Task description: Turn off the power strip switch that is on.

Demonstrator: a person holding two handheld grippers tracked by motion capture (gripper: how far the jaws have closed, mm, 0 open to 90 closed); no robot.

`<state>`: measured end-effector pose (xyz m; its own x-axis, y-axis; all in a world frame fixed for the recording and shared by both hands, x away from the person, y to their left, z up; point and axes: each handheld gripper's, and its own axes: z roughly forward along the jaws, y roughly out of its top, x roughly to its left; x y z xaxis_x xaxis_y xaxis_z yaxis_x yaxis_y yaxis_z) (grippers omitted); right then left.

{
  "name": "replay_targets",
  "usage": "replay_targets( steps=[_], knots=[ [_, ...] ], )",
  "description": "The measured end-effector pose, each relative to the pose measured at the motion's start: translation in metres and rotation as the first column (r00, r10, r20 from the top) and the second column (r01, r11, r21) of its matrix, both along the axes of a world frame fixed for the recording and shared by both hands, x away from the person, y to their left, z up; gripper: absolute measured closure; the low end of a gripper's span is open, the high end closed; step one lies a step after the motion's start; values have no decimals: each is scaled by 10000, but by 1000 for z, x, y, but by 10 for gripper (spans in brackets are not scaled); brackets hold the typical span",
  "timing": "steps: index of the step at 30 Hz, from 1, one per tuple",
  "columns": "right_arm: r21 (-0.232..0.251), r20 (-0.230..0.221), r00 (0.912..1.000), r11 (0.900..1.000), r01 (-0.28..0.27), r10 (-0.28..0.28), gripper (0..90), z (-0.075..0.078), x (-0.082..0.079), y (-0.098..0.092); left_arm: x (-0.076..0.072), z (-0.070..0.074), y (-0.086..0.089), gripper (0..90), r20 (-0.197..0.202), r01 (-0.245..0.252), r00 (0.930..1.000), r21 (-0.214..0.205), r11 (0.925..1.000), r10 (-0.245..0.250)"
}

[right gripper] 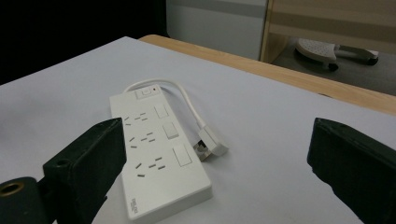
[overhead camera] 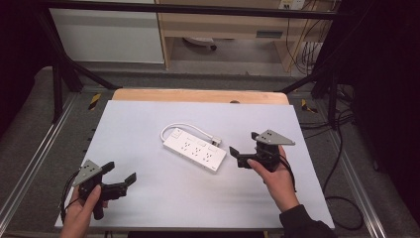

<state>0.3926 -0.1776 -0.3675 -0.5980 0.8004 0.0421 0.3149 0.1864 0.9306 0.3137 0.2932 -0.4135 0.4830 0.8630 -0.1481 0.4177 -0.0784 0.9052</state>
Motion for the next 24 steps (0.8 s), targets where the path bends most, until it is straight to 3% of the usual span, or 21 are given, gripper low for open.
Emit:
replay_targets(
  steps=[12, 24],
  knots=[
    [-526, -181, 9995, 9983, -266, 257, 50, 14, 18, 17, 0, 0, 1, 51, 19, 18, 10000, -3, 10000, -18],
    [-742, -716, 9972, 9968, -284, 231, 62, 11, 33, 24, 0, 0, 0, 52, 26, 3, 10000, 22, 10000, -3]
  ],
)
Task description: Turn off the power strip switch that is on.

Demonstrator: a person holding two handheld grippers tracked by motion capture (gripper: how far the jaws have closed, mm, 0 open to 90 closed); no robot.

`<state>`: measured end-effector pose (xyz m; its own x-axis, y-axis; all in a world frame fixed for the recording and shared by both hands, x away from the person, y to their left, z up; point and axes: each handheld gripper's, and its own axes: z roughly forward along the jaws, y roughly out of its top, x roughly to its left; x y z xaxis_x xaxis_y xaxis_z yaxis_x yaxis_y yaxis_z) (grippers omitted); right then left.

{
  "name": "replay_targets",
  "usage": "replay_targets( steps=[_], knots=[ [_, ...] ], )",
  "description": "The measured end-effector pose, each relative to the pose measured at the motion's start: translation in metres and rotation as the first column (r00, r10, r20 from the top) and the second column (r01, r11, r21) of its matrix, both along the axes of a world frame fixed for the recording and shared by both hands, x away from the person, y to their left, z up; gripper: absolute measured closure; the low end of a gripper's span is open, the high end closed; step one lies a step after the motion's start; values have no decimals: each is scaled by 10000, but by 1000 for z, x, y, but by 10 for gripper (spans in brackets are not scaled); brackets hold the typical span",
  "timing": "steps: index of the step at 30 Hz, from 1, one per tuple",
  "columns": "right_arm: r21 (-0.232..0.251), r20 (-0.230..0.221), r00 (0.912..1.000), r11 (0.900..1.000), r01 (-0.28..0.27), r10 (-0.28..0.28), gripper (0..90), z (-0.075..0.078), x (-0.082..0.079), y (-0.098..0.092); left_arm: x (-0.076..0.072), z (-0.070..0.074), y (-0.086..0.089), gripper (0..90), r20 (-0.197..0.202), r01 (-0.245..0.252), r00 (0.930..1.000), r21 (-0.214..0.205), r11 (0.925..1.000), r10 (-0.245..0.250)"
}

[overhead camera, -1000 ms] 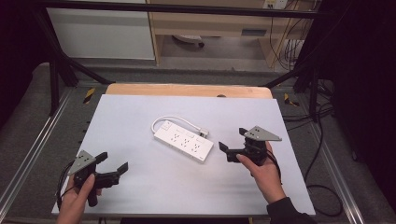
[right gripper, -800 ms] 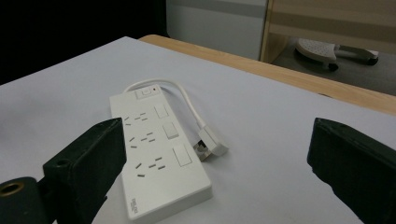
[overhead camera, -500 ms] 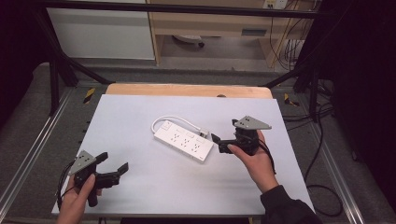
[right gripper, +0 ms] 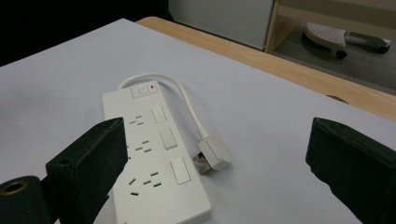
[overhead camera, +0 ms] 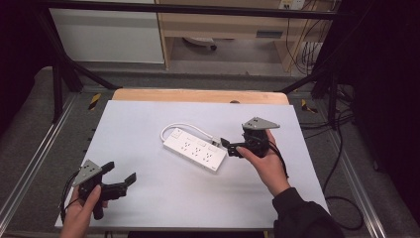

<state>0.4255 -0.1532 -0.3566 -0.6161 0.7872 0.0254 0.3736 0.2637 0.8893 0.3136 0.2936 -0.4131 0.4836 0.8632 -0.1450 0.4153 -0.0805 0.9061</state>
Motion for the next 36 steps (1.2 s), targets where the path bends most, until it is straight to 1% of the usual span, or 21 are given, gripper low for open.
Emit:
replay_targets(
  steps=[4, 9, 10, 11, 14, 16, 19, 20, 21, 22, 23, 25, 26, 27, 29, 30, 31, 32, 34, 36],
  knots=[
    [-20, -143, 9999, 10000, 0, 0, 68, -1, 7, 3, 0, 0, 0, 52, -6, 31, 10000, 21, 10000, -31],
    [-76, -195, 9998, 10000, 5, -6, 68, -1, 11, 5, 0, 0, 0, 51, -6, 35, 10000, -3, 10000, -35],
    [-273, -257, 9996, 9995, 145, -152, 69, 0, 13, 5, 0, 0, 0, 52, -11, 27, 10000, 2, 10000, -27],
    [-329, -251, 9994, 9992, 244, -252, 69, 0, 15, 5, 0, 0, 0, 52, -12, 25, 10000, 2, 10000, -25],
    [-327, -281, 9994, 9992, 216, -225, 60, 0, 16, 6, 0, 0, 0, 52, -25, 39, 10000, -8, 10000, -39],
    [-389, -242, 9997, 9992, 79, -88, 57, 2, 18, 7, 0, 0, 0, 52, -18, 27, 10000, -5, 10000, -27],
    [-405, -272, 9996, 9992, 16, -27, 62, 3, 19, 9, 0, 0, 0, 51, -24, 31, 10000, 14, 10000, -31],
    [-454, -297, 9995, 9989, -68, 54, 104, 3, 21, 11, 0, 0, 0, 52, -23, 37, 10000, 18, 10000, -37],
    [-454, -297, 9995, 9989, -68, 54, 104, 3, 21, 11, 0, 0, 0, 52, -28, 70, 10000, 30, 10000, -70],
    [-585, -459, 9985, 9978, -312, 286, 195, 4, 22, 13, 0, 0, 0, 52, -29, 85, 10000, 34, 10000, -85],
    [-618, -491, 9982, 9974, -369, 339, 234, 4, 22, 14, 0, 0, 0, 52, -31, 100, 9999, 34, 9999, -100],
    [-619, -525, 9979, 9972, -424, 391, 251, 3, 23, 15, 0, 0, -1, 52, -42, 125, 9999, 44, 9999, -124],
    [-645, -591, 9971, 9966, -507, 469, 316, 2, 24, 17, 0, 0, -1, 51, -45, 144, 9999, 65, 9999, -144],
    [-645, -591, 9971, 9966, -507, 469, 316, 2, 24, 17, 0, 0, -1, 51, -59, 158, 9999, 109, 9998, -157],
    [-402, -553, 9973, 9979, -513, 491, 425, 0, 28, 17, 0, -1, -2, 52, -52, 189, 9998, 122, 9997, -188],
    [-402, -553, 9973, 9979, -513, 491, 425, 0, 28, 17, 0, -1, -2, 52, -51, 199, 9998, 123, 9997, -199],
    [-413, -473, 9979, 9981, -467, 447, 474, -2, 31, 18, 0, -1, -2, 51, -52, 195, 9998, 124, 9997, -194],
    [-413, -473, 9979, 9981, -467, 447, 474, -2, 31, 18, 0, -1, -2, 51, -50, 186, 9998, 156, 9997, -185],
    [-422, -462, 9982, 9983, -414, 394, 549, -5, 34, 19, 0, -1, -2, 52, -52, 176, 9998, 161, 9997, -176],
    [-491, -302, 9988, 9980, -405, 390, 617, -6, 37, 21, 0, -1, -2, 52, -50, 168, 9998, 154, 9997, -167]
  ],
)
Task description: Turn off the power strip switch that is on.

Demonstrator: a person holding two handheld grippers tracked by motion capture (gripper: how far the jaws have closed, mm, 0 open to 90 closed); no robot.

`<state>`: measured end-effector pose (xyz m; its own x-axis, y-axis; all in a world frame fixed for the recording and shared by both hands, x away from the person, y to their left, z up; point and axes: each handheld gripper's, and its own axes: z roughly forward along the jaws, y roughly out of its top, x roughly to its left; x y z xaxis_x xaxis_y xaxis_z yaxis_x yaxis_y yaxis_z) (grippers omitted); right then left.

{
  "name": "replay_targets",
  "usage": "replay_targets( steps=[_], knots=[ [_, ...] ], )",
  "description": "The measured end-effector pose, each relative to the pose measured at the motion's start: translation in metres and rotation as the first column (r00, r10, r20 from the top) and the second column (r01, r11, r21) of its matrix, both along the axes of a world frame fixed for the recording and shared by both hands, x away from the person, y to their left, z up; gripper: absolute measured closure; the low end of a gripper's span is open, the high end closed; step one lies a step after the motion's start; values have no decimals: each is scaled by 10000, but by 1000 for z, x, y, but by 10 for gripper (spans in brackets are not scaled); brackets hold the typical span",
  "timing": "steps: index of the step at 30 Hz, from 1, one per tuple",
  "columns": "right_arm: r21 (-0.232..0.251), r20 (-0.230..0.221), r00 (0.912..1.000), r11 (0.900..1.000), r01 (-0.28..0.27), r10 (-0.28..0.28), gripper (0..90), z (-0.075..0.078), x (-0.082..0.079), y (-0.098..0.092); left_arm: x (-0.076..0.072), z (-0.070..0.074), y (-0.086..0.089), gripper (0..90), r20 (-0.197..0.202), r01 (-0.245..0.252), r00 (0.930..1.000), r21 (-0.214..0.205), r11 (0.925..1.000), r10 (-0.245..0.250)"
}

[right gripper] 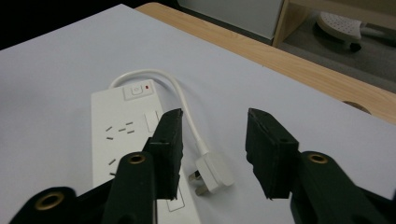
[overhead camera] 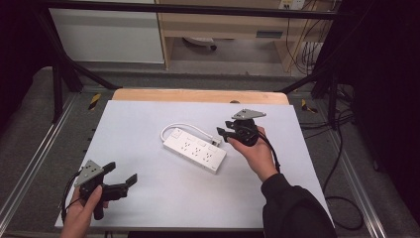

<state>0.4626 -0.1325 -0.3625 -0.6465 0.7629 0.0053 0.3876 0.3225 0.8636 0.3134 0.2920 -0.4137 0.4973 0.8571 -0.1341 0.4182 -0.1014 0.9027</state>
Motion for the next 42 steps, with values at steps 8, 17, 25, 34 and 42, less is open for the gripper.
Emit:
replay_targets(
  steps=[8, 17, 25, 34, 42],
  knots=[
    [-915, 516, 9986, 9958, -53, 101, 839, -7, 6, 11, 0, -1, -1, 52, -74, 77, 9999, 13, 10000, -77],
    [-894, 489, 9987, 9959, -129, 174, 888, -13, 12, 15, 0, -2, -2, 52, -155, 210, 9997, 94, 9997, -208],
    [-325, 704, 9971, 9990, 315, -292, 900, -13, 21, 15, 0, -1, -1, 53, -125, 121, 9999, 108, 9999, -120],
    [384, 190, 9998, 9993, 1, -8, 900, -11, 23, 27, 0, 0, -1, 53, -52, 144, 9999, 96, 9998, -144],
    [204, -98, 9999, 9998, -90, 92, 900, -21, 31, 32, 1, -1, -2, 53, -124, 202, 9997, 157, 9997, -200]
  ],
)
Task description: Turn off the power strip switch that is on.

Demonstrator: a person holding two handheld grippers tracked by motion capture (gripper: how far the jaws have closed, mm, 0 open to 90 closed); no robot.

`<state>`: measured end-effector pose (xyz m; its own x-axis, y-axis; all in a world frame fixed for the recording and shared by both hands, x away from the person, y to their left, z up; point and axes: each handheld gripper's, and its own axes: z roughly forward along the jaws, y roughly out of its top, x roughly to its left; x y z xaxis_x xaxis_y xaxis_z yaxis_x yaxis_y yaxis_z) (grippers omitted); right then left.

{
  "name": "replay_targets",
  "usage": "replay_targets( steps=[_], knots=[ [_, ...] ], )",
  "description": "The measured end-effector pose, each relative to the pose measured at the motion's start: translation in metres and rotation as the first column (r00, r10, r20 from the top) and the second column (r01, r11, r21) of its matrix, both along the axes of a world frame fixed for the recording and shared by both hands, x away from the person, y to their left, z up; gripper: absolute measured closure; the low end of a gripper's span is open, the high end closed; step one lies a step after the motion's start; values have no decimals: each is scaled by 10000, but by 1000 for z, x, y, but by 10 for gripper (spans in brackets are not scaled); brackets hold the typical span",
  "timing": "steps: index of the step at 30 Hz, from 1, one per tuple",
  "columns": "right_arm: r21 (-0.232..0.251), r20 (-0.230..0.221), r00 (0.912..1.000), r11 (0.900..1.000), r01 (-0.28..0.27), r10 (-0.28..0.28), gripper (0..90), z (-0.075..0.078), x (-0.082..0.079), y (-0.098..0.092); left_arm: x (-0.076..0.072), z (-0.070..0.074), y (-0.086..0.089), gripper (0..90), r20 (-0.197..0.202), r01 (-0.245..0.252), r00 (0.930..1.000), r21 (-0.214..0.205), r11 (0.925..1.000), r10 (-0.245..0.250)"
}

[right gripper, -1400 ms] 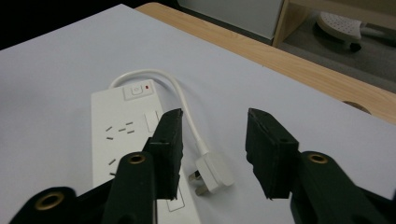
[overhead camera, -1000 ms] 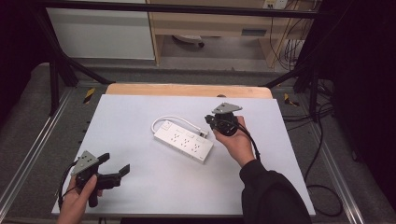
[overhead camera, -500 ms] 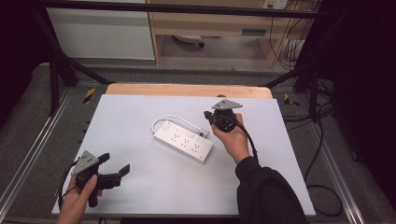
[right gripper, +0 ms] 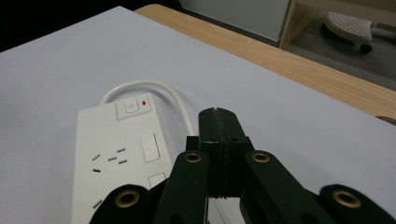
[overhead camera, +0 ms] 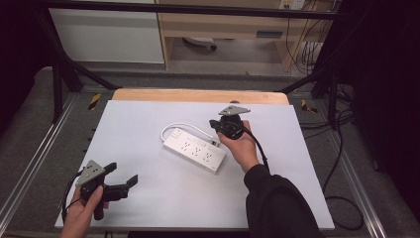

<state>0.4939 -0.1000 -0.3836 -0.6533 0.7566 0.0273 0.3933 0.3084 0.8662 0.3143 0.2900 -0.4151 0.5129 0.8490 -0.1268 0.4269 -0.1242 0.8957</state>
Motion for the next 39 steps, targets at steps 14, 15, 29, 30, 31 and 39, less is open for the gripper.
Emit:
replay_targets(
  steps=[14, 15, 29, 30, 31, 39],
  knots=[
    [430, -638, 9980, 9991, 46, -18, 900, -10, 8, 3, 0, 1, 0, 53, 31, 18, 10000, -5, 10000, -18],
    [404, -638, 9980, 9992, 34, -8, 900, -10, 9, 3, 0, 1, 0, 53, 30, 15, 10000, -6, 10000, -15],
    [304, -778, 9969, 9995, -92, 115, 900, -16, 9, 12, 0, 1, 0, 53, 42, -3, 10000, -9, 10000, 3],
    [279, -771, 9969, 9995, -117, 138, 900, -16, 9, 12, 0, 1, 0, 53, 38, 1, 10000, -13, 10000, 0],
    [248, -754, 9970, 9996, -140, 158, 900, -17, 10, 13, 0, 1, 0, 53, 47, -3, 10000, 2, 10000, 3],
    [225, -850, 9962, 9996, -183, 202, 900, -20, 10, 17, 0, 2, 1, 51, 120, -99, 9999, -24, 9999, 99]
  ],
)
